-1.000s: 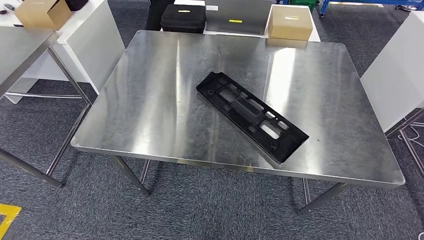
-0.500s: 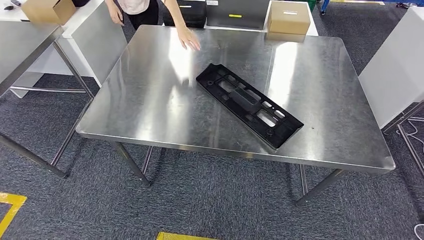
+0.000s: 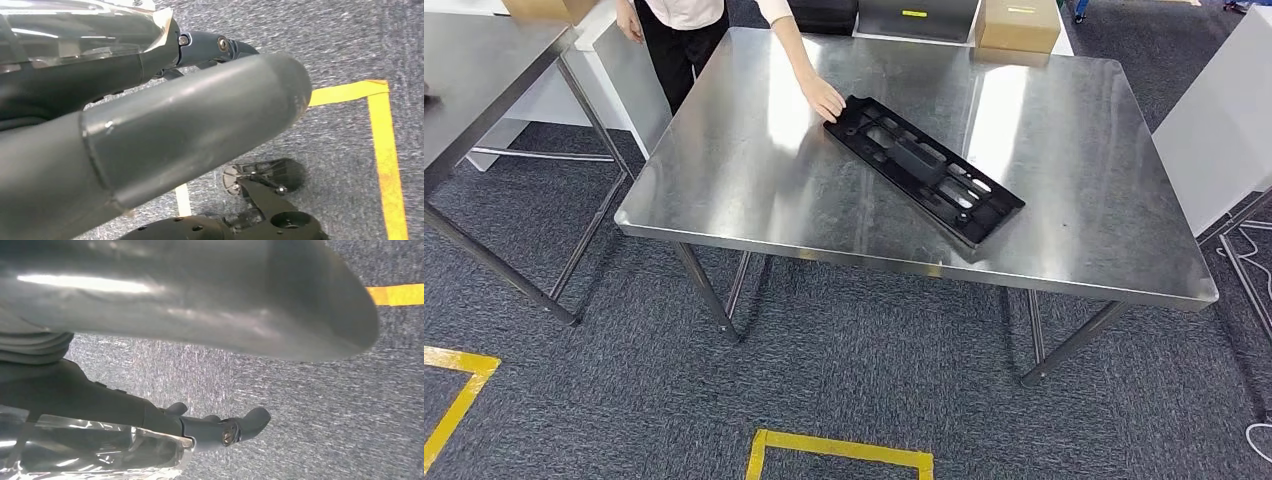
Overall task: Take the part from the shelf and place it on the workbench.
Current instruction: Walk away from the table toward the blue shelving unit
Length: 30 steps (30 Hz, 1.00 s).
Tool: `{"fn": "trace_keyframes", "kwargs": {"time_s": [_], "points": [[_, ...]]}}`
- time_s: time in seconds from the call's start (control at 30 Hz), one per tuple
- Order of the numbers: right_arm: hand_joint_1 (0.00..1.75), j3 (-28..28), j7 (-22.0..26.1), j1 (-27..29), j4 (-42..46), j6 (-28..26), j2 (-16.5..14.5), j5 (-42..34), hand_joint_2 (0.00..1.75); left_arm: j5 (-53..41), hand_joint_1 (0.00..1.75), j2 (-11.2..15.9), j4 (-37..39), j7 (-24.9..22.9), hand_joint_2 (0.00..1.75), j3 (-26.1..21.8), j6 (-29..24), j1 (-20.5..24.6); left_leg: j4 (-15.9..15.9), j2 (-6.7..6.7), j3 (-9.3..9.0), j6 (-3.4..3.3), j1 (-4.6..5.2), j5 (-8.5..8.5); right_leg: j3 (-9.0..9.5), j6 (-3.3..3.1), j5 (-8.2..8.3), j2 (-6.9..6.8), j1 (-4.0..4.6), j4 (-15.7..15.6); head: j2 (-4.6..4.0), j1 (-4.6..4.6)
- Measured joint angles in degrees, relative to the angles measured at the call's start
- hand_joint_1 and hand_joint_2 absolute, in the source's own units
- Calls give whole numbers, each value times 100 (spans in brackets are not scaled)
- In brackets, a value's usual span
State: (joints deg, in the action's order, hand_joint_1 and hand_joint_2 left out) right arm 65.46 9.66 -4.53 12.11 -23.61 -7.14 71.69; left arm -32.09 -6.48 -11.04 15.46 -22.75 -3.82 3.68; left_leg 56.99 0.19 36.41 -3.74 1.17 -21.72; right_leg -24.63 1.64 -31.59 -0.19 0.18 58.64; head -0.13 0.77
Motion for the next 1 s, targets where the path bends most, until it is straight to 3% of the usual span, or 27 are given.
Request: {"fn": "trace_keyframes", "kwargs": {"time_s": [0.07,0.13,0.17,0.2,0.27,0.3,0.33,0.37,0.4,0.47,0.53,0.57,0.63,0.67,0.73,0.8,0.83,0.9,0.93,1.0], "points": [[0,0,-58,-11,-2,0,4,9,0,-25,0,4,0,-10,0,1,3,2,7,4,53,47,11,117,214,-68,-75,5,40,-443,0,10],[0,-1,-125,-2,-10,-1,-10,25,0,-38,0,22,0,-27,0,2,6,-6,29,-6,87,104,-8,151,151,-138,-8,-7,-4,-465,0,10],[0,-2,-160,-1,-15,-3,-16,34,0,-41,0,30,1,-37,0,2,8,-13,127,-17,123,148,-26,6,109,-194,52,-22,-29,-463,0,17],[0,-4,-198,-1,-19,-8,-22,42,0,-43,0,38,1,-48,0,2,9,-20,322,-28,177,198,-49,-247,55,-242,121,-38,-56,-468,0,26],[0,-6,-261,-4,-22,-20,-23,55,0,-47,0,38,2,-67,0,3,13,-22,988,-36,306,305,-114,-893,-87,-293,252,-60,-55,-457,0,48],[0,-8,-292,-3,-22,-24,-22,68,0,-52,0,38,2,-75,0,4,14,-21,1336,-35,344,348,-149,-1078,-171,-282,313,-67,-56,-446,0,51],[0,-9,-321,-4,-22,-26,-21,81,0,-57,0,38,2,-82,0,4,14,-19,1577,-35,331,383,-185,-1122,-256,-264,372,-72,-60,-428,0,52],[0,-11,-347,-5,-22,-28,-21,94,0,-62,0,38,2,-90,0,4,15,-18,1657,-34,244,410,-219,-1044,-340,-240,424,-76,-68,-404,0,53],[0,-13,-369,-7,-22,-28,-21,105,0,-67,0,38,2,-96,0,4,15,-16,1534,-34,63,427,-249,-895,-420,-210,472,-78,-78,-372,0,54],[0,-15,-388,-13,-22,-32,-21,120,0,-67,0,38,2,-101,0,4,15,0,835,-37,-513,433,-280,-709,-566,-145,555,-78,-90,-294,0,57],[0,-22,-398,-27,-22,-37,-21,136,0,-67,0,38,2,-101,0,5,14,15,187,-47,-936,395,-261,-760,-681,-53,642,-80,-89,-237,0,55],[0,-26,-408,-35,-22,-38,-22,141,0,-68,0,38,2,-101,0,5,14,19,40,-50,-996,372,-238,-807,-725,-2,691,-82,-91,-227,0,53],[0,-35,-431,-37,-22,-38,-21,144,0,-74,0,34,2,-101,0,7,14,15,-28,-36,-902,275,-215,-771,-815,86,755,-83,-97,-202,0,47],[0,-41,-440,-34,-22,-37,-16,143,0,-78,0,31,2,-101,0,7,15,15,-50,-23,-832,201,-211,-722,-890,89,676,-77,-96,-117,0,41],[0,-50,-450,-29,-23,-37,-7,141,0,-86,0,28,2,-102,0,8,15,13,-77,2,-674,55,-200,-581,-1098,10,237,-58,-95,348,0,17],[0,-55,-453,-27,-24,-37,-5,140,0,-95,0,31,2,-103,0,11,15,12,-75,13,-501,-4,-161,-440,-1280,-57,-226,-41,-94,1049,0,5],[0,-56,-455,-27,-23,-37,-4,142,0,-104,0,32,2,-103,0,14,17,11,-72,18,-405,-8,-143,-364,-1283,-38,-298,-36,-93,1307,0,6],[0,-61,-457,-31,-23,-37,7,145,0,-128,0,29,2,-103,0,24,20,9,-61,25,-214,1,-119,-209,-1039,67,-121,-32,-89,1331,0,8],[0,-65,-461,-34,-22,-37,13,147,0,-140,0,27,2,-103,0,27,22,9,-52,25,-128,13,-115,-133,-782,108,18,-31,-83,1066,0,8],[0,-78,-470,-48,-22,-37,26,152,0,-152,0,24,2,-102,0,31,22,8,-34,27,5,57,-100,12,-132,94,77,-27,-53,177,0,9]]}}
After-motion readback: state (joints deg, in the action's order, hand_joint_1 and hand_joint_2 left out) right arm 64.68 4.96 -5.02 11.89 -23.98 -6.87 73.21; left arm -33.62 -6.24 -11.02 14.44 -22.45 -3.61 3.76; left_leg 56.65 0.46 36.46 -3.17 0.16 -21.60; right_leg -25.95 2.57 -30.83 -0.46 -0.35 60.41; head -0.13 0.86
